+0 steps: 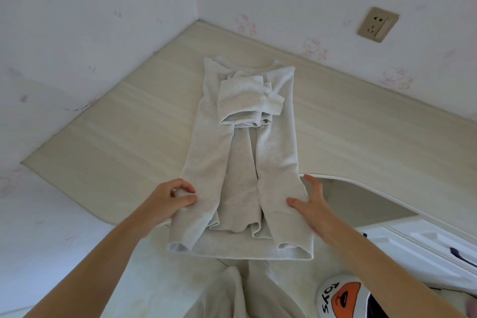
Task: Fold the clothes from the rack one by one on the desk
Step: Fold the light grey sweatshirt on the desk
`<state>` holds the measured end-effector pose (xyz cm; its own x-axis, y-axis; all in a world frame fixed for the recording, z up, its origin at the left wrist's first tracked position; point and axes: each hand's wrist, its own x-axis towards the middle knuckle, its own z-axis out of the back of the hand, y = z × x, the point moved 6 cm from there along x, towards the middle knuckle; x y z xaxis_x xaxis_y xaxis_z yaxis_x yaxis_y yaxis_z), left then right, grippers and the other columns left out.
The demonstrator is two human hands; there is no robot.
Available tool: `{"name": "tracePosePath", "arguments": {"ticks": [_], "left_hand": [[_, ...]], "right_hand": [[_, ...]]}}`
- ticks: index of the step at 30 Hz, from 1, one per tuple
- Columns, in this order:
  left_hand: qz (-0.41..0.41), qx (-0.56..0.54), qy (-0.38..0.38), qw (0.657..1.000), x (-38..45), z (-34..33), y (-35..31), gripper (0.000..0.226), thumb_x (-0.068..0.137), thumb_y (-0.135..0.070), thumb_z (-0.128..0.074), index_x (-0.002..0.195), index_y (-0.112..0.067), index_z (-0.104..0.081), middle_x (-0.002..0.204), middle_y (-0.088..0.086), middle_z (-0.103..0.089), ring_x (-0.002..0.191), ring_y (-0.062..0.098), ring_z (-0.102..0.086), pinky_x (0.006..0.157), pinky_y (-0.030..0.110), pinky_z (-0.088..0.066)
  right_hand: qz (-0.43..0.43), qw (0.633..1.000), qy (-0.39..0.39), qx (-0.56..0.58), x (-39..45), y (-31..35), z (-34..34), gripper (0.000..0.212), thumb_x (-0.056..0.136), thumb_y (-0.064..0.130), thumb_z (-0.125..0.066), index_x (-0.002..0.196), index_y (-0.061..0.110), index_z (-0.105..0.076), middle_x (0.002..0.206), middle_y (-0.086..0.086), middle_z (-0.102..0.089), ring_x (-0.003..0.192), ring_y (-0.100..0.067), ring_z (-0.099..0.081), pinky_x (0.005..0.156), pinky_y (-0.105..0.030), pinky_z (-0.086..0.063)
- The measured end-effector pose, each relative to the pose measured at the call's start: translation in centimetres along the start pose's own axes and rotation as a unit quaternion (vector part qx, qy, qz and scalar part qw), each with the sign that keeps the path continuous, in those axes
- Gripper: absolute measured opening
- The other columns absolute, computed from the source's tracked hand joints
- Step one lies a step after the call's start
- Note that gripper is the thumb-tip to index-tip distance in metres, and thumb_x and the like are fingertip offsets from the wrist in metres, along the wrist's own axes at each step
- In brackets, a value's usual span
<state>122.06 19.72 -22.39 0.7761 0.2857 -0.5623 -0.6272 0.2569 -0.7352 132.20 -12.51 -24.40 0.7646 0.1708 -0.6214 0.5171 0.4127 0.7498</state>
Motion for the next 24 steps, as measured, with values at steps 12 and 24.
{"name": "tracePosePath", "arguments": {"ticks": [12,24], "left_hand": [[0.141,-0.343,-0.012,0.929,9.6,3.5,-6.5,0.019,0.096,-0.016,-0.042,0.091,-0.005,-0.056,0.075,0.018,-0.070,0.053,0.023,-0.061,0.047,0.023,-0.049],[0.141,-0.013,-0.044,0.989,14.7,2.4,-0.2,0.023,0.086,-0.030,-0.070,0.091,-0.008,-0.070,0.095,0.012,-0.071,0.092,0.030,-0.066,0.084,0.043,-0.051]], "right_hand": [[-0.167,0.932,0.055,0.317,9.6,6.7,3.5,0.033,0.100,0.023,-0.044,0.116,-0.002,-0.059,0.098,-0.019,-0.067,0.080,-0.030,-0.067,0.056,-0.036,-0.059],[-0.224,0.973,-0.008,-0.052,15.1,0.9,5.1,0.022,0.092,0.026,-0.056,0.098,0.005,-0.059,0.077,-0.008,-0.051,0.057,-0.018,-0.043,0.052,-0.027,-0.040]]}}
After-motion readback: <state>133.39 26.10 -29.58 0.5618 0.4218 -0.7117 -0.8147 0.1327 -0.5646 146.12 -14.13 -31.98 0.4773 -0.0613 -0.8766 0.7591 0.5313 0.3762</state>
